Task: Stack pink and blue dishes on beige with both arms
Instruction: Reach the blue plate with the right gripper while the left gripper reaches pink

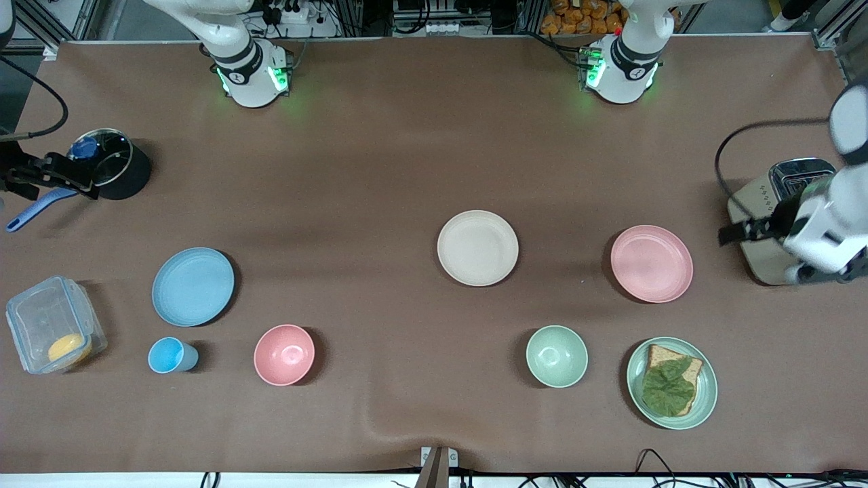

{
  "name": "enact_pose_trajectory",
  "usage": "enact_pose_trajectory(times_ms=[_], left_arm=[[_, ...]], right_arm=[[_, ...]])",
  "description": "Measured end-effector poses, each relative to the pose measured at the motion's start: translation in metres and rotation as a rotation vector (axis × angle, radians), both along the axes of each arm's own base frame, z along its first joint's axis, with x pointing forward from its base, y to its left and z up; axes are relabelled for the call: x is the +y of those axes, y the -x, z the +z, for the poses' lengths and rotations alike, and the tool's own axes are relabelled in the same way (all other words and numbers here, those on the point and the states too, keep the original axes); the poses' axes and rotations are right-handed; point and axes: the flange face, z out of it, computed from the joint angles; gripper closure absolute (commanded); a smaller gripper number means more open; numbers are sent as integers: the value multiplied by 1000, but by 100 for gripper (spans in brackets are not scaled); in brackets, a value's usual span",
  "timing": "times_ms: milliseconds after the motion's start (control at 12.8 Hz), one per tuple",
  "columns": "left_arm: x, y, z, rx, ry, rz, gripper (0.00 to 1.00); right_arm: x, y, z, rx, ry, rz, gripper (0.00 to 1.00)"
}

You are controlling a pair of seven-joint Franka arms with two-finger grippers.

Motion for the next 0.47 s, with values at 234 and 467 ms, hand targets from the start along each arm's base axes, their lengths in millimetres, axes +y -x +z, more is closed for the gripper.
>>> enact_pose_trajectory(times_ms=[234, 467], left_arm=[[10, 1, -99, -79, 15, 18, 0], [23, 27, -158, -76, 21, 39, 0]], right_arm=[[1, -21, -51, 85, -22, 2, 0], [-1, -40, -106, 167, -115, -23, 0]])
